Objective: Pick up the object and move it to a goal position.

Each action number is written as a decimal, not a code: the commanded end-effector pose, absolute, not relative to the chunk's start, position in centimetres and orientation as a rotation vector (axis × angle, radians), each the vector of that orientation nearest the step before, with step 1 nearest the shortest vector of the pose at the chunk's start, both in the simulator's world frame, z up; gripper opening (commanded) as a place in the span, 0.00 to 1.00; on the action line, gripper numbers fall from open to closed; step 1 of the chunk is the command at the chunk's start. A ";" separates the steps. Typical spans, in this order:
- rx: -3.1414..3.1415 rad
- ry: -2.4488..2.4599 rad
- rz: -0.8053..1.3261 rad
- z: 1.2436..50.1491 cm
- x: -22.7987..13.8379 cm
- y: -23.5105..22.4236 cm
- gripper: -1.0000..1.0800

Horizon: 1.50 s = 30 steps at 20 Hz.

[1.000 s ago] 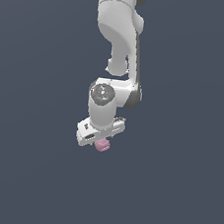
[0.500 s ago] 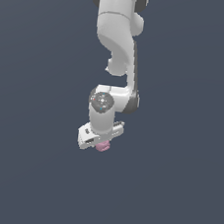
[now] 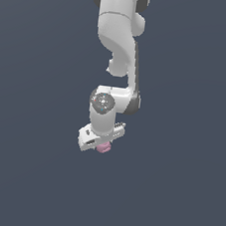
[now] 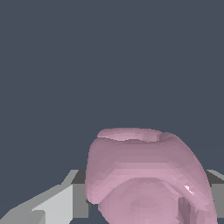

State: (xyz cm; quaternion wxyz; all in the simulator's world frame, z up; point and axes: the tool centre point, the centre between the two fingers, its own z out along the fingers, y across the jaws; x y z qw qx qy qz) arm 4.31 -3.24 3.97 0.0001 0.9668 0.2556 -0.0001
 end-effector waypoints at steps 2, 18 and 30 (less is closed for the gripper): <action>3.037 0.804 0.000 4.0 4.3 -3.2 0.00; 3.036 0.804 0.000 8.9 0.1 0.8 0.00; 3.034 0.804 -0.001 16.9 -6.6 7.5 0.00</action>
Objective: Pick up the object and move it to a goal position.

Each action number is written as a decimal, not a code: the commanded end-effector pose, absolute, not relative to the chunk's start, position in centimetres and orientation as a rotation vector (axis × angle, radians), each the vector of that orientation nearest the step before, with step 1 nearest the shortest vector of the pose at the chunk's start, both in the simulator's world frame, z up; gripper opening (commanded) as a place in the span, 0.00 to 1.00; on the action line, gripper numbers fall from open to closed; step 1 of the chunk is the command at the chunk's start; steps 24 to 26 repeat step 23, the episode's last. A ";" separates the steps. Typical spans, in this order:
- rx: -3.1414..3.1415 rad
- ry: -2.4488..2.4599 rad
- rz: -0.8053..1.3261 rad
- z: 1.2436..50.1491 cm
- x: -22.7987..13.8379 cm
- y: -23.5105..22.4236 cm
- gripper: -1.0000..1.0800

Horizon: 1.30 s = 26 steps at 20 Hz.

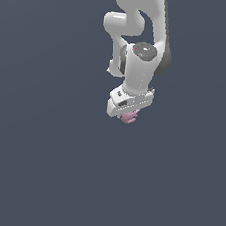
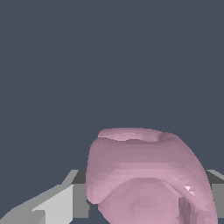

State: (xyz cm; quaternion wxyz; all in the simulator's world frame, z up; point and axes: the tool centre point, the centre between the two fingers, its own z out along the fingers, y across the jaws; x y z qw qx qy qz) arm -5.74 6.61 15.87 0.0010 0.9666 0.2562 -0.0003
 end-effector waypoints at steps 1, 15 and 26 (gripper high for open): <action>3.034 0.804 -0.001 17.6 -7.2 8.0 0.00; 3.035 0.804 -0.001 23.4 -11.5 12.8 0.00; 3.037 0.804 0.000 23.6 -11.5 12.9 0.00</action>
